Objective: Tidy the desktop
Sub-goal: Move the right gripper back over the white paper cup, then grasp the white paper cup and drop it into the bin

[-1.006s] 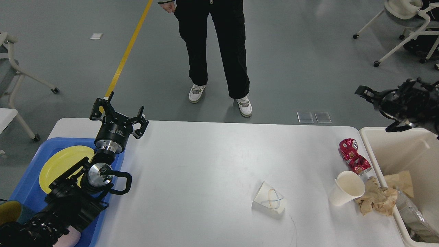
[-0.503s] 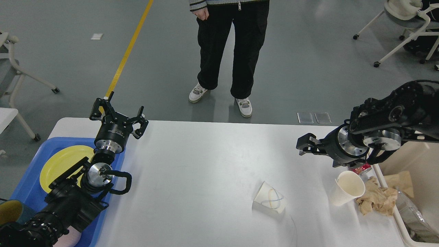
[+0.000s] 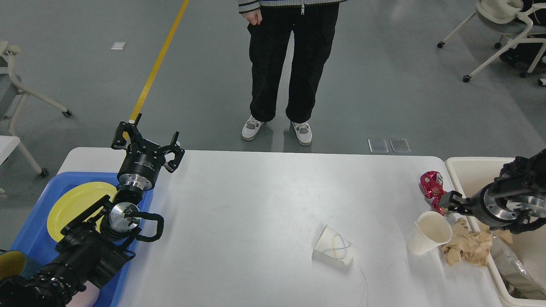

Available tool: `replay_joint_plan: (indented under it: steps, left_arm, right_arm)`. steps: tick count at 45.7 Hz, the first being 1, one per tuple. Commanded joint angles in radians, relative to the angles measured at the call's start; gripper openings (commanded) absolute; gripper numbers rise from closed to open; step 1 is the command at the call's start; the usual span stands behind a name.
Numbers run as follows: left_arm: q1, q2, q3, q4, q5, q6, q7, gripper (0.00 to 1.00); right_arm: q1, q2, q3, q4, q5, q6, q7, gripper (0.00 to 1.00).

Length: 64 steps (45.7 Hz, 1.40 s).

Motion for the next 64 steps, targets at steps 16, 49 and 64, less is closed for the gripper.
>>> replay_joint_plan:
  steps: [16,49,64]
  left_arm:
    - [0.0,-0.002,0.0,0.0,0.0,0.001,0.0,0.99]
    - [0.0,0.0,0.0,0.0,-0.001,0.0,0.0,1.0]
    - [0.0,0.0,0.0,0.0,0.0,0.0,0.0,1.0]
  right_arm:
    - [-0.108,-0.016,0.104,-0.032,0.01,-0.067,0.005,1.0]
    - [0.01,-0.087,0.17,0.092,0.012,0.075,-0.003,1.0]
    - [-0.11,-0.062,0.197,0.082,0.012,-0.046,-0.003,1.0]
